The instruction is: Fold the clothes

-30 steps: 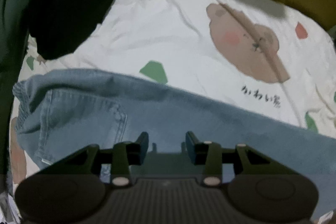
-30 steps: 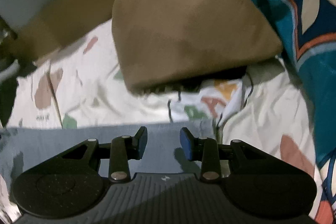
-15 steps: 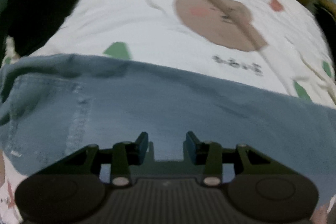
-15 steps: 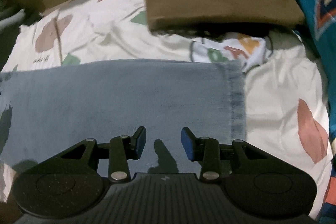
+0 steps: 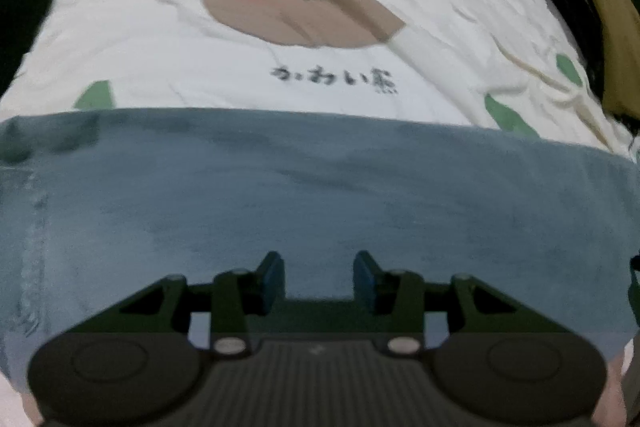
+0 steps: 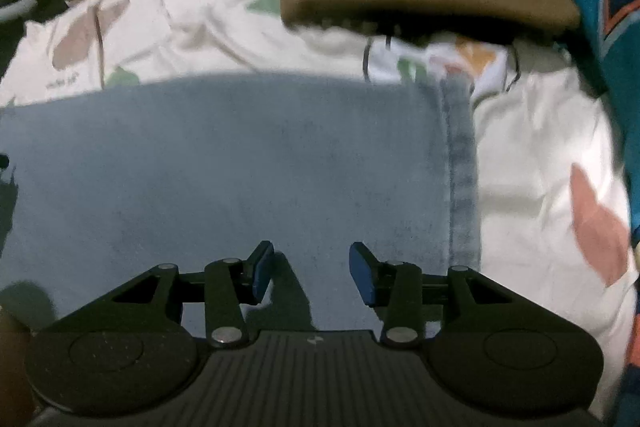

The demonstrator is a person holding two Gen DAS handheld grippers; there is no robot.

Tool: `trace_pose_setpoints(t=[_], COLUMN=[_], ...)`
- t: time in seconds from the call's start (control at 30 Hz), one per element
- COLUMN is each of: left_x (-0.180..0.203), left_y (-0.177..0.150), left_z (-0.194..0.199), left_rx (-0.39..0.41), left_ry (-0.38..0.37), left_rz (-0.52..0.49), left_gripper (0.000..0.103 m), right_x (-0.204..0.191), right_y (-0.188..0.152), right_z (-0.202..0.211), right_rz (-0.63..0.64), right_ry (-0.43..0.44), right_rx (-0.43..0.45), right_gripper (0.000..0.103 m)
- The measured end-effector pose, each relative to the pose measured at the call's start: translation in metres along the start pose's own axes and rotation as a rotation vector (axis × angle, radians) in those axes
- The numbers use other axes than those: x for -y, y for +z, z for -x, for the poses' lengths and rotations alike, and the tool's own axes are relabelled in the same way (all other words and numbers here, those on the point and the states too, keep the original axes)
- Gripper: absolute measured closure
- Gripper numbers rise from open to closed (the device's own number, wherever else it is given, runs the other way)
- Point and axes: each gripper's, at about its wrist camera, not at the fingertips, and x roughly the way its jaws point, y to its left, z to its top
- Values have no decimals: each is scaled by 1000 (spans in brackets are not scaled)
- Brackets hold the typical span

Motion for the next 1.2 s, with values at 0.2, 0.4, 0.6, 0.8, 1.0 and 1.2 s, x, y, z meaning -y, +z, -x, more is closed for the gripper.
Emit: trace_pose_setpoints(t=[0.2, 0.4, 0.6, 0.8, 1.0, 1.2], left_x=[15, 21, 28, 28, 34, 39], left_y=[8, 26, 39, 40, 44, 48], left_z=[-22, -31, -34, -36, -36, -36], left_rx=[0, 33, 46, 58, 62, 67], left_ry=[24, 35, 51, 52, 76, 94], left_rz=[-46, -45, -72, -82, -65, -81], left_gripper=[56, 50, 49, 48, 45, 45], right_x=[-10, -15, -21, -19, -20, -19], right_y=[14, 42, 60, 71, 78, 76], right_z=[-17, -36, -48, -55, -59, -59], right_rz=[56, 105, 103, 72, 75, 70], right_ry=[0, -1, -28, -20, -20, -16], right_rx=[12, 35, 60, 90, 97, 129], right_gripper=[43, 41, 40, 39, 38, 38])
